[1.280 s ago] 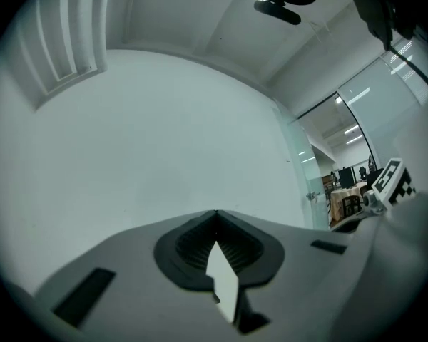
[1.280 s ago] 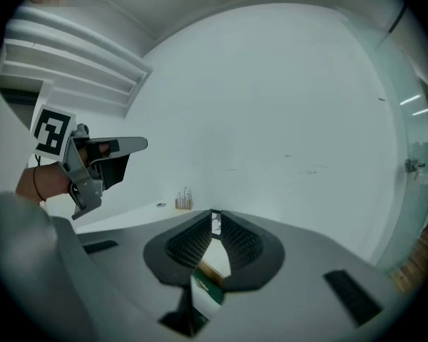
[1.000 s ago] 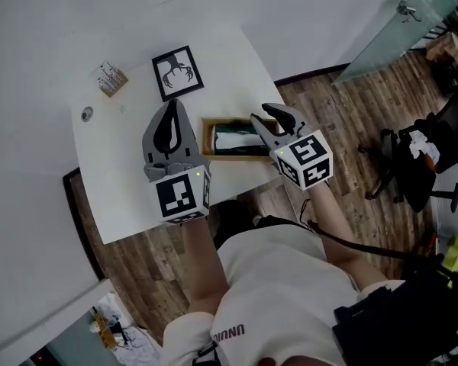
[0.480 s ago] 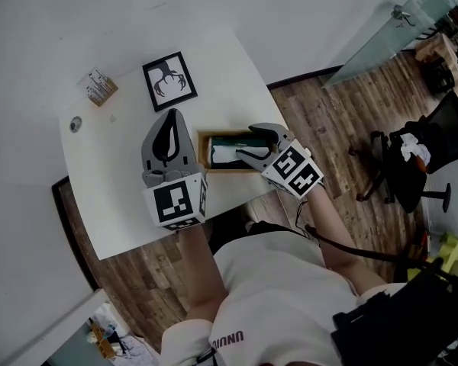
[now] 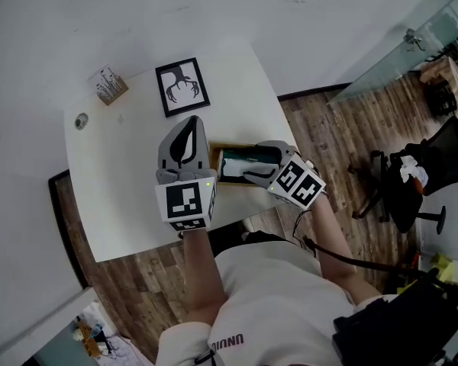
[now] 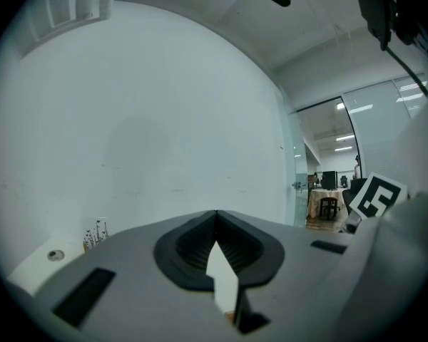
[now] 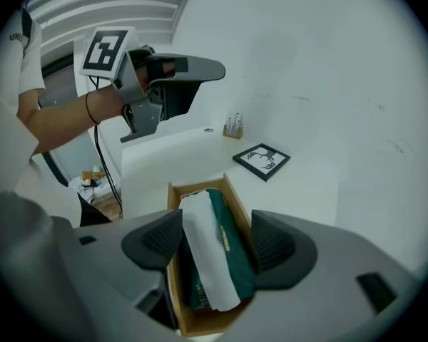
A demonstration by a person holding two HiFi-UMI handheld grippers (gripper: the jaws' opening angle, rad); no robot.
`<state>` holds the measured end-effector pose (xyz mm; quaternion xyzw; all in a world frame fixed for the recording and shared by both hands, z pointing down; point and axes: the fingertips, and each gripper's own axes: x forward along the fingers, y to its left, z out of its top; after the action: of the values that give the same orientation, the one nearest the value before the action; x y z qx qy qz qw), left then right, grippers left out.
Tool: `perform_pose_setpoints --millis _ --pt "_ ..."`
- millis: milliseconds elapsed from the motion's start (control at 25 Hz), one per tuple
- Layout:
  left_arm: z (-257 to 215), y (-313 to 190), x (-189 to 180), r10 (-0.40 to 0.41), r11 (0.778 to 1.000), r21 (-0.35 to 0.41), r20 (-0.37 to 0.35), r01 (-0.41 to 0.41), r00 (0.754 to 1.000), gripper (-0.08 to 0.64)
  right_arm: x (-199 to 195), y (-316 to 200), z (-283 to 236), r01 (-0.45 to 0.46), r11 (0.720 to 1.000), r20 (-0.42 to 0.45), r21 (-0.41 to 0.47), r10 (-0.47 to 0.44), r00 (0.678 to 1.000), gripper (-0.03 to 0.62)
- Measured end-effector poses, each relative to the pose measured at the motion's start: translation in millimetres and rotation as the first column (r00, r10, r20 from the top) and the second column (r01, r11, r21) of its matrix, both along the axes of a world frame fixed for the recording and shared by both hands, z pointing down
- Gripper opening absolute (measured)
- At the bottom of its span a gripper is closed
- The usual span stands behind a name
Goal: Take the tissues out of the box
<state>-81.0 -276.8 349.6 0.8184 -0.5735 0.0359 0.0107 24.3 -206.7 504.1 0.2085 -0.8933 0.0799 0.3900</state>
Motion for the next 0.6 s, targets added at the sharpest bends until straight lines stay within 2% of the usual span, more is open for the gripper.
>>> perform_pose_setpoints --millis 200,440,600 --pt "7.6 -8.7 -9.0 -0.020 0.999 -0.030 -0.009 0.019 1.000 0.012 -1.4 -2.8 14.6 0.024 1.000 -0.092 -0.003 -0.024 0.995 0.305" --pt "15.8 -12.7 -9.7 -0.007 0.999 -0.054 -0.031 0.005 1.000 0.012 -6.1 5.4 28.3 0.066 0.994 -0.097 -0.082 -0.073 0.993 0.305" --pt "17.5 -14.5 -6.0 0.019 0.998 -0.062 -0.030 -0.021 0.999 0.012 -3.4 3.8 36.8 0.070 0.994 -0.137 -0.085 -0.082 0.987 0.305"
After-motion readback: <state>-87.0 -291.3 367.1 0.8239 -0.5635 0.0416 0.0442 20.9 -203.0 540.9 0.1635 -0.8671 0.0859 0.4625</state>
